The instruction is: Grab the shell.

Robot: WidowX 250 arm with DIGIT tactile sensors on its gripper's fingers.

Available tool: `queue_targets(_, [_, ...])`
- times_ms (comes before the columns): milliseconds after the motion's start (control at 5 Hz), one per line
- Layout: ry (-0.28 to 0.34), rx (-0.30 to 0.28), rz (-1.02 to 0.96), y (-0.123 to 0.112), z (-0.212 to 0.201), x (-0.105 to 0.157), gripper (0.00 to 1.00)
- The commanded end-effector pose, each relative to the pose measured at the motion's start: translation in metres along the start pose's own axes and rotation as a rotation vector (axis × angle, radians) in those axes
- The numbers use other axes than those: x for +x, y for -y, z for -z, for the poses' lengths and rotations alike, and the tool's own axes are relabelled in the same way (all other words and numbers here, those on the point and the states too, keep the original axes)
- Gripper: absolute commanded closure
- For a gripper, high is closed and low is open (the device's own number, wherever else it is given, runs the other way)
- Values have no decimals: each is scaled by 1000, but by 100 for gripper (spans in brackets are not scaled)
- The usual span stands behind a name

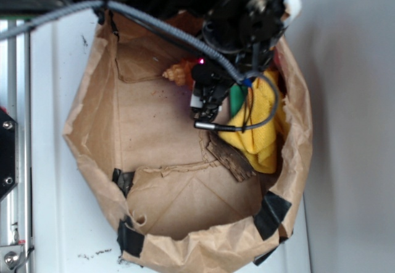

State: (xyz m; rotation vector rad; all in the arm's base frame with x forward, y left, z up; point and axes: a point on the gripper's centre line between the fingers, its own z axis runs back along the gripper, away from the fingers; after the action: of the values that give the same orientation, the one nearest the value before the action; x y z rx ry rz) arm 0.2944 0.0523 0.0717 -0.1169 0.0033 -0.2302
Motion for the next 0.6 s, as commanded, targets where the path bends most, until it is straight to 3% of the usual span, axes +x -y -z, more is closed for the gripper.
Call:
queue_targets(0, [25, 138, -68, 40, -52, 7, 100])
queue_targets(200, [59, 196, -16, 66, -63, -9, 100])
queue_targets(400, [87, 234, -6, 78, -72, -23, 100])
